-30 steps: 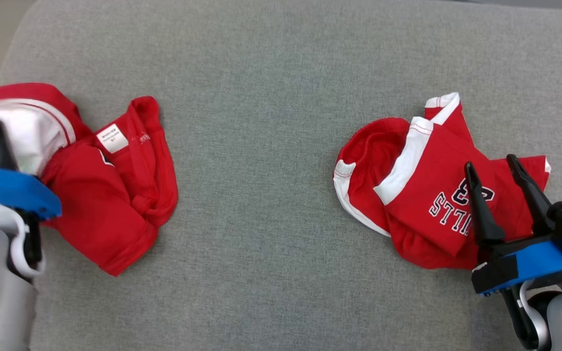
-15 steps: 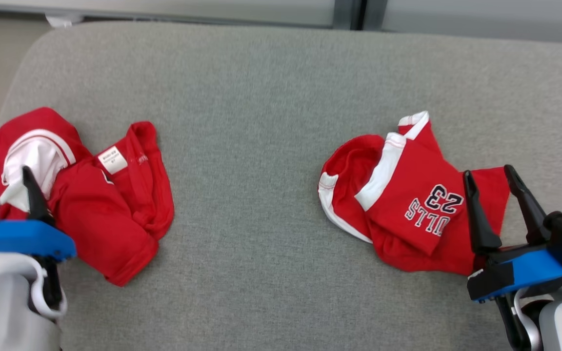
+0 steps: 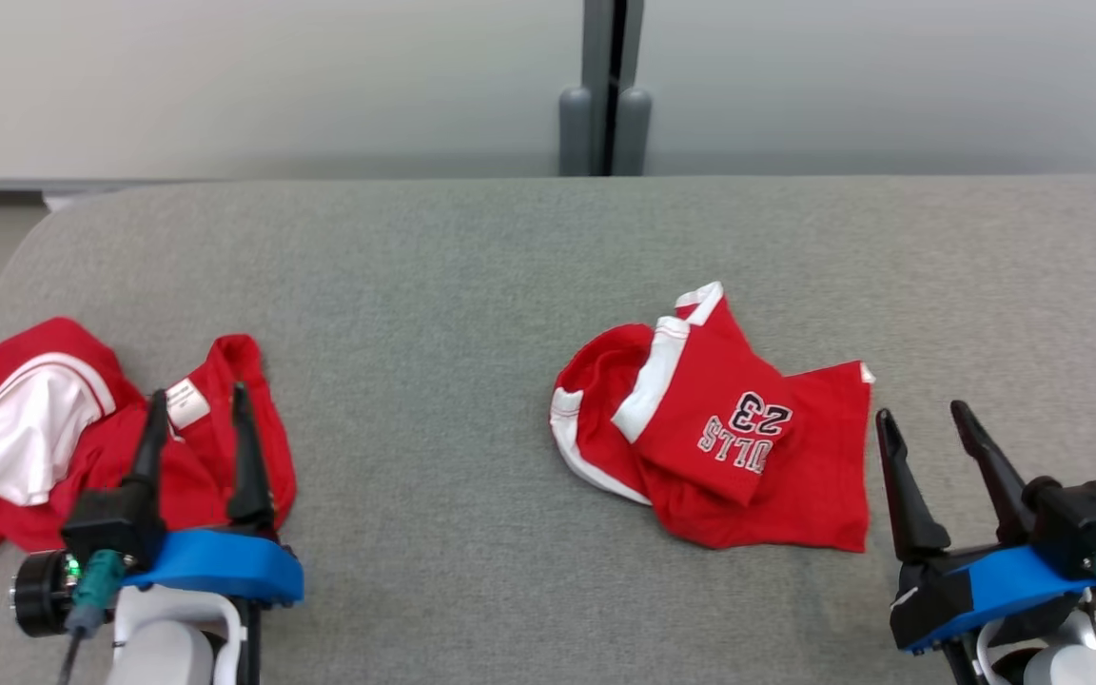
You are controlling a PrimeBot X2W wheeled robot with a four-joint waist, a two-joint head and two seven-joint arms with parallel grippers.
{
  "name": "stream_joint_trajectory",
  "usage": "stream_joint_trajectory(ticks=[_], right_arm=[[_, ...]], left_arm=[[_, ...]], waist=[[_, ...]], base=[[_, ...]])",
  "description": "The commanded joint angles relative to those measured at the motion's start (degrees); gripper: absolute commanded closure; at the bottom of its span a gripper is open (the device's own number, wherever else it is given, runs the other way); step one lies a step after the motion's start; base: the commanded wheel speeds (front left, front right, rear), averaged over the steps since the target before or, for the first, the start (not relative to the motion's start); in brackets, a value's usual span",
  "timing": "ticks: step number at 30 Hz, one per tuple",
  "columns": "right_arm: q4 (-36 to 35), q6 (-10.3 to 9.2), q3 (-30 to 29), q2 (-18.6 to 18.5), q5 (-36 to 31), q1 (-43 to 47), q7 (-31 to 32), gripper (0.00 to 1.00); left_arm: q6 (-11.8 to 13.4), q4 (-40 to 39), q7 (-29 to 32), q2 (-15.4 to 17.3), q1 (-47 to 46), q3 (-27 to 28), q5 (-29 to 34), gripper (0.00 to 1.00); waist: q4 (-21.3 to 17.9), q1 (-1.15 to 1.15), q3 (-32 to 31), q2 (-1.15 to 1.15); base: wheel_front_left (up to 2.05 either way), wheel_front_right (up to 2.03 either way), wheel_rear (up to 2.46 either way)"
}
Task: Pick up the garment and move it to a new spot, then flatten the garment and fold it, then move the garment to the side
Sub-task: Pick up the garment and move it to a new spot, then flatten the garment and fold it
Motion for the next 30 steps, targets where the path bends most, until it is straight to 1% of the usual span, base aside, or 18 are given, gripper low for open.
stream_joint_trajectory(ticks=[1,4,14,23,30], right_arm=[[0.4,0.01,0.2,0.2,0.2,1.2,0.0,0.00],[0.8,0.01,0.7,0.4,0.2,2.0,0.1,0.00],[1.3,0.01,1.5,0.7,0.6,4.2,0.5,0.00],[0.6,0.01,1.4,0.9,0.7,5.4,0.9,0.00],[0.2,0.01,1.3,1.0,0.7,5.2,0.9,0.00]], left_arm=[[0.0,-1.4,0.7,0.0,1.4,-1.4,1.2,0.00],[0.3,-2.9,1.8,0.1,2.9,-2.9,2.2,0.00],[0.9,-5.3,3.9,0.9,8.5,-4.5,2.6,0.00],[1.6,-7.0,5.0,1.8,10.9,-4.7,2.1,0.00],[2.0,-8.1,5.4,2.0,11.1,-4.9,2.0,0.00]], waist=[[-1.9,0.01,-2.0,0.00],[-3.1,0.01,-3.2,0.00],[-5.4,0.01,-6.0,0.00],[-5.6,0.01,-6.8,0.00],[-5.5,0.01,-6.5,0.00]], base=[[0.00,0.00,0.00],[0.00,0.00,0.00],[0.00,0.00,0.00],[0.00,0.00,0.00],[0.00,0.00,0.00]])
